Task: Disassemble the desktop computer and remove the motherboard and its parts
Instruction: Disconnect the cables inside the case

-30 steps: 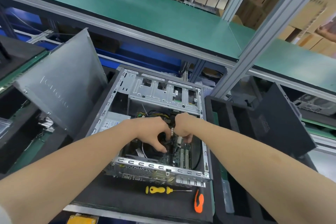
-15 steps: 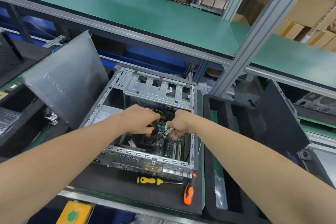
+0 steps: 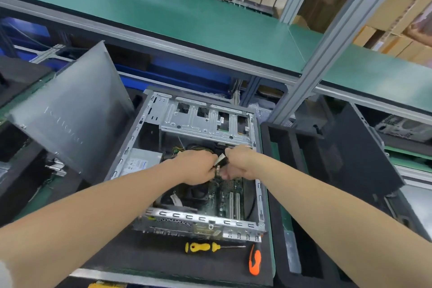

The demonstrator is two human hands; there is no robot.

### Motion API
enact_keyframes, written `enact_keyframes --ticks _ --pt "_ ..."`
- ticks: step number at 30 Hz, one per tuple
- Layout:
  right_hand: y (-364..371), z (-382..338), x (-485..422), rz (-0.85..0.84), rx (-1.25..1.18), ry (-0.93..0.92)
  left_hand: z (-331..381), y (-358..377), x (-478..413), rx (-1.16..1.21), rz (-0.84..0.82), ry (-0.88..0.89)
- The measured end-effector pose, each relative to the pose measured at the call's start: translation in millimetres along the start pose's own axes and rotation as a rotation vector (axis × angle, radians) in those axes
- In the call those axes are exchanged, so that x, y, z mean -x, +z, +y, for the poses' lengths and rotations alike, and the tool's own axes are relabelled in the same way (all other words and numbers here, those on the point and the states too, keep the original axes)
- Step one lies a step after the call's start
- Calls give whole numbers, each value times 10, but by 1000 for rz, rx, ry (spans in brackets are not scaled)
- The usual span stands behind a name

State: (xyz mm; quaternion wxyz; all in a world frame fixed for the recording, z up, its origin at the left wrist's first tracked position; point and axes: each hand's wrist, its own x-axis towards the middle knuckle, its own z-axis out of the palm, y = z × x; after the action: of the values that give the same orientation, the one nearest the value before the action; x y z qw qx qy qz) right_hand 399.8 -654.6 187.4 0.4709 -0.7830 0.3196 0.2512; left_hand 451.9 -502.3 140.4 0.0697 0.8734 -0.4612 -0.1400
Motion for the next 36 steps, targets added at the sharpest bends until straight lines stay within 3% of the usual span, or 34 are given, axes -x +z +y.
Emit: enact_keyframes --ticks 3,5,8,11,16,19,24,31,36 --pt "-3 61 -59 147 659 -113 -31 27 -97 -74 39 23" --pt "120 127 -40 84 1012 -132 -65 100 -161 -192 8 30" --pt "419 361 -46 38 1433 -52 -80 198 -229 -158 -92 12" --pt "565 476 -116 61 1677 -26 -59 280 -278 -28 -105 4" --pt "493 386 -270 267 1720 -91 -37 300 -251 -95 -24 41" --pt "339 406 -349 207 1880 -97 -9 275 -231 -242 -39 41" --pt "359 440 -529 189 2086 -162 9 263 -208 -286 -58 72" --pt "335 377 -735 335 1774 -56 27 254 -273 -268 -102 91" --pt "339 278 -813 357 1766 -13 64 254 -343 -247 -157 73"
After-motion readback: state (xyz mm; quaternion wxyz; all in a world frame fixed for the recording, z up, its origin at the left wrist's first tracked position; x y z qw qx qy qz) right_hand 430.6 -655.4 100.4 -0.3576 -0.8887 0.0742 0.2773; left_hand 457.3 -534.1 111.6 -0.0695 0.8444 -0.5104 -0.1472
